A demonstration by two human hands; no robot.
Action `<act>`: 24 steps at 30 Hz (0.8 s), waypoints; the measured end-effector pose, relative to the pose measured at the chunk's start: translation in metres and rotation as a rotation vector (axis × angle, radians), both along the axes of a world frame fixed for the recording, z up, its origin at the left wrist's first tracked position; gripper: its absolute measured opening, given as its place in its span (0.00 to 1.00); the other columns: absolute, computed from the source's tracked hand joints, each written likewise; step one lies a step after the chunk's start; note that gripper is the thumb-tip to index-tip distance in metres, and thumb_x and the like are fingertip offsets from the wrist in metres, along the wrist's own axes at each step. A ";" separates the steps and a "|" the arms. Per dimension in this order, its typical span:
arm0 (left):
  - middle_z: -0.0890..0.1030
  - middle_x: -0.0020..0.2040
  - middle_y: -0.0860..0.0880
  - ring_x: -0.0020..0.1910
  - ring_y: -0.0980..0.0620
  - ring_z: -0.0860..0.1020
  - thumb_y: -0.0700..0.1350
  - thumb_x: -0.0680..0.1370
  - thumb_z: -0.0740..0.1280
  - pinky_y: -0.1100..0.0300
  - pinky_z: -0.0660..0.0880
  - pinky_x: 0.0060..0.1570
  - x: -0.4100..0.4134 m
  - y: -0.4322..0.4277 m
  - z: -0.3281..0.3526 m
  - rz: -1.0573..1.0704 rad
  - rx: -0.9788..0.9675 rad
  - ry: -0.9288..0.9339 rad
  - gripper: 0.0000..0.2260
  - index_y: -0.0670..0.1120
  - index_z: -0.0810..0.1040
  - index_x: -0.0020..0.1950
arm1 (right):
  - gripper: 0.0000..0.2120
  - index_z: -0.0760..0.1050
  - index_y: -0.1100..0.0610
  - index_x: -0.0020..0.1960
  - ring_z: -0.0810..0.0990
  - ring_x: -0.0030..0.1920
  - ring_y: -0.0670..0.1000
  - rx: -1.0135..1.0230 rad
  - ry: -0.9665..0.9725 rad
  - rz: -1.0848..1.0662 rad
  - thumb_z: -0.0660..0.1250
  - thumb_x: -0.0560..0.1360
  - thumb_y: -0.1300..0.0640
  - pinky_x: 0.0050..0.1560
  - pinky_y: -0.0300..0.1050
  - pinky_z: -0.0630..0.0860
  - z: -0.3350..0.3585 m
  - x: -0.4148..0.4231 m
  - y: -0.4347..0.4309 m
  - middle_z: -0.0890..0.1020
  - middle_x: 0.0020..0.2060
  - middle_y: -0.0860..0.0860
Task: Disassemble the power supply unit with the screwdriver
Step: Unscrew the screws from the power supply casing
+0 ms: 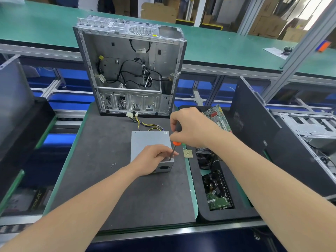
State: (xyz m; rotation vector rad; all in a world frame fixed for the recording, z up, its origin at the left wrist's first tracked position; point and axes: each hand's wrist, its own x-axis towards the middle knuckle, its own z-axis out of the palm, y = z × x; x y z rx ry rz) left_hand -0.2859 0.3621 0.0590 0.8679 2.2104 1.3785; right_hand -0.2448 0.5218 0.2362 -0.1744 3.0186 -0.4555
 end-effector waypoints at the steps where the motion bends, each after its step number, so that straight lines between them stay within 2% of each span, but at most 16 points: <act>1: 0.85 0.55 0.55 0.56 0.58 0.83 0.28 0.81 0.59 0.62 0.78 0.63 0.000 0.000 0.000 -0.001 0.000 -0.001 0.24 0.52 0.86 0.60 | 0.06 0.77 0.54 0.43 0.77 0.42 0.49 0.001 -0.013 0.026 0.72 0.68 0.57 0.41 0.50 0.80 0.002 0.000 0.000 0.77 0.37 0.45; 5: 0.85 0.52 0.55 0.54 0.60 0.83 0.28 0.82 0.59 0.71 0.75 0.57 0.001 0.000 0.000 -0.013 0.017 -0.010 0.24 0.52 0.86 0.62 | 0.07 0.78 0.54 0.45 0.78 0.42 0.49 0.023 -0.028 0.051 0.73 0.68 0.58 0.40 0.48 0.79 0.004 0.000 -0.001 0.76 0.39 0.45; 8: 0.85 0.52 0.56 0.54 0.60 0.83 0.29 0.82 0.58 0.72 0.74 0.57 0.001 -0.001 0.000 -0.015 0.016 0.001 0.25 0.54 0.86 0.62 | 0.06 0.78 0.54 0.45 0.78 0.42 0.50 0.019 -0.007 0.041 0.71 0.68 0.58 0.42 0.50 0.80 0.003 0.000 -0.001 0.77 0.39 0.45; 10: 0.85 0.51 0.57 0.54 0.59 0.83 0.29 0.82 0.58 0.70 0.75 0.56 0.000 -0.001 -0.001 -0.014 0.017 -0.012 0.25 0.55 0.86 0.60 | 0.05 0.78 0.54 0.44 0.78 0.43 0.50 0.010 -0.006 0.025 0.71 0.69 0.57 0.44 0.53 0.81 0.003 -0.001 0.001 0.78 0.39 0.45; 17: 0.86 0.51 0.55 0.54 0.53 0.84 0.31 0.82 0.59 0.54 0.78 0.62 -0.002 -0.002 -0.003 -0.014 0.015 -0.013 0.24 0.57 0.85 0.59 | 0.05 0.78 0.54 0.43 0.77 0.43 0.49 -0.010 -0.003 0.017 0.71 0.68 0.57 0.44 0.54 0.81 0.003 -0.002 0.001 0.78 0.38 0.46; 24: 0.85 0.51 0.56 0.54 0.54 0.83 0.31 0.82 0.59 0.53 0.78 0.62 -0.003 -0.001 -0.004 -0.016 0.001 0.011 0.24 0.57 0.85 0.59 | 0.05 0.78 0.54 0.43 0.76 0.44 0.48 -0.011 0.000 0.017 0.72 0.69 0.56 0.44 0.53 0.80 0.001 -0.004 0.002 0.78 0.38 0.46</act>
